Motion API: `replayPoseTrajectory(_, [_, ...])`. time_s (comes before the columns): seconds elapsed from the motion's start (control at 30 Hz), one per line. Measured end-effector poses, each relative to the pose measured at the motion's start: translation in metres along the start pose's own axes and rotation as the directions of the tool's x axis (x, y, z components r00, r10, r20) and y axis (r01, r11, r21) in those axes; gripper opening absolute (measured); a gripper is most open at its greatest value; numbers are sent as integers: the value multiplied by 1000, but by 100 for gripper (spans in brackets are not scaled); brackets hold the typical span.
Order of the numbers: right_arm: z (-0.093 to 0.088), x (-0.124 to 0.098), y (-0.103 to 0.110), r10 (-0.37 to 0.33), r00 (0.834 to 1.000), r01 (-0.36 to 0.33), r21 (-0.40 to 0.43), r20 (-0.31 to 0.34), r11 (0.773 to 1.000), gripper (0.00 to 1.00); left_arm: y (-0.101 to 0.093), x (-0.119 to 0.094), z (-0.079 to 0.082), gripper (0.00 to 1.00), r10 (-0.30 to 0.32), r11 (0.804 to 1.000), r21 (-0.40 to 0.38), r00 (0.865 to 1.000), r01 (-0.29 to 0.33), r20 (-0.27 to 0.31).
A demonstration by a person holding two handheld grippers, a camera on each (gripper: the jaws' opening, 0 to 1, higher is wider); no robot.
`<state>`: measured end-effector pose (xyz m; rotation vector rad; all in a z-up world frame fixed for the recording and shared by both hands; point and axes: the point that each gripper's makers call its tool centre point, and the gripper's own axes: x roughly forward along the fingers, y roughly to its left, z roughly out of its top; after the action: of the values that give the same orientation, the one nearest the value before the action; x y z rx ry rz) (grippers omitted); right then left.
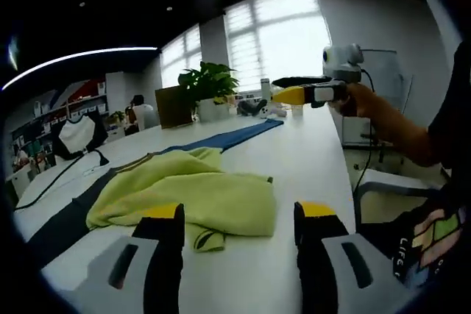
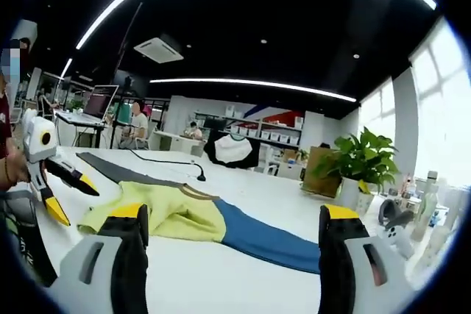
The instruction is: Fold the garment on the visible template until the final outline fits inside the template.
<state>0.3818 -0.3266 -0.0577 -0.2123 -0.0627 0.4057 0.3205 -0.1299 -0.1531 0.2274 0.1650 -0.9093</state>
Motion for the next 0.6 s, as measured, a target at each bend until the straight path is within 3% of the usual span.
replayPoseTrajectory(0.07, [-1, -3, 6, 9, 1000, -9, 10, 1, 1000, 99, -5, 2, 1, 62, -29, 998, -61, 999, 30, 13])
replayPoseTrajectory(0.3, [-7, -7, 9, -7, 1000, 7, 38, -13, 999, 99, 6, 3, -10, 48, 0, 994, -112, 1000, -1, -13])
replayPoseTrajectory(0.6, [-4, -15, 18, -24, 1000, 24, 31, -13, 999, 99, 10, 5, -17, 39, 22, 994, -109, 999, -25, -29])
